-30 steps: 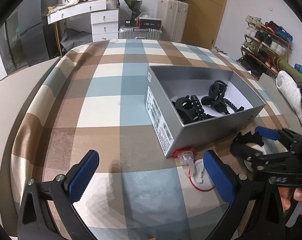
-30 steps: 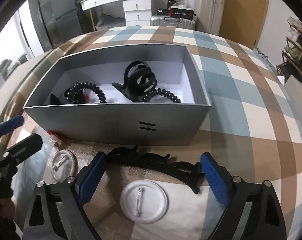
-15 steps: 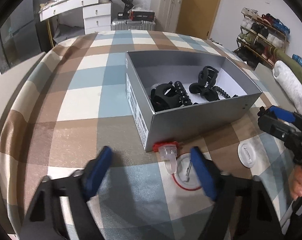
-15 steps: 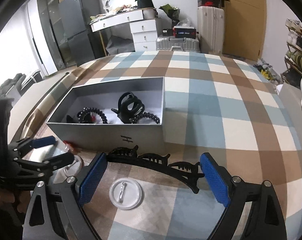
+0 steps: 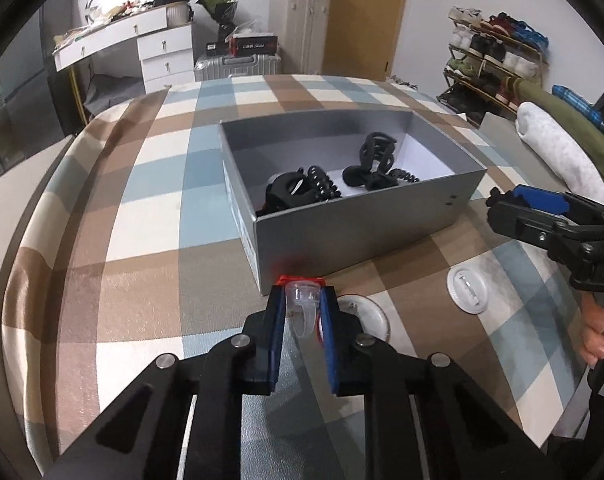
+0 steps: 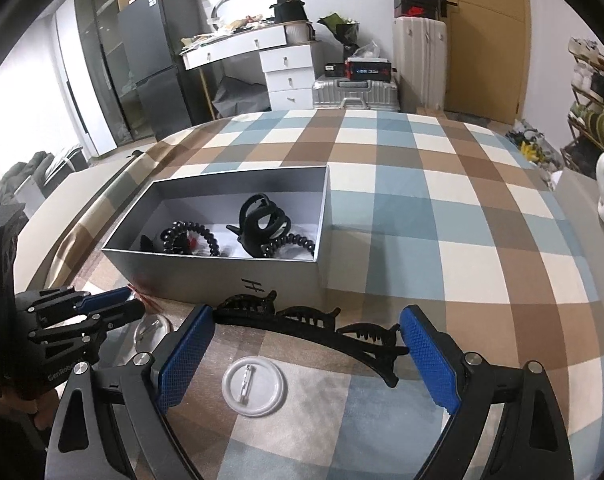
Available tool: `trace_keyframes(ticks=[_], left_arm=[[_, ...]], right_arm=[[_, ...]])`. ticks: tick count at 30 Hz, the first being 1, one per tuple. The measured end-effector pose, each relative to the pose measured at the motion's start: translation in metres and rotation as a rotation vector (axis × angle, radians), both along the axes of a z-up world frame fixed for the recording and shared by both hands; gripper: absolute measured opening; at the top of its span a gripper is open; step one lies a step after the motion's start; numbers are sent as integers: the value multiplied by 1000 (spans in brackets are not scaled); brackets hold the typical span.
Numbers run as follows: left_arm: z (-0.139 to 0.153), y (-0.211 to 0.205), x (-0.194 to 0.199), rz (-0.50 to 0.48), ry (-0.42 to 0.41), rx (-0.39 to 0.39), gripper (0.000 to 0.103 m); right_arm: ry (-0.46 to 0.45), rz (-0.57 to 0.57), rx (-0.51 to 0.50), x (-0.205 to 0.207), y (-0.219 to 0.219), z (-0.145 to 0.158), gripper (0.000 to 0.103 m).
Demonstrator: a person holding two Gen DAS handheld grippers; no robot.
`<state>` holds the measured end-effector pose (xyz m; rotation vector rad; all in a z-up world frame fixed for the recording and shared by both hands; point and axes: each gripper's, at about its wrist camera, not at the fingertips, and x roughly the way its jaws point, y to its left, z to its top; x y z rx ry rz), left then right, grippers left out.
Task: Organize jewelry
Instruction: 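Grasp the red-capped clear case with the left gripper while the right holds the clips, then carry both held items over the grey box and release them inside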
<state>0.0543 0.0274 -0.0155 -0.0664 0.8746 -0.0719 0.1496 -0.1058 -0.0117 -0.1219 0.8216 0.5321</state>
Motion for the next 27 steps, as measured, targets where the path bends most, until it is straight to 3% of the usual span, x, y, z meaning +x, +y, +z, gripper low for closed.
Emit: trace_keyframes(ticks=[8,12,15,27], left_arm=[[19,0,-7,-33,-71,-24,12],[34,2,-13,-50,-142,-61,12],[42,3,-16,-32,-190,-46,12],[48,7,-9,-10,-245,-67,12]], right_arm=[[-36,18,15,-6,0,10,94],[-61,21,40,-7,-4,19,94],[-73,22,70,-8,-7,24,94],[-101,62,123,-6,-2,28,94]])
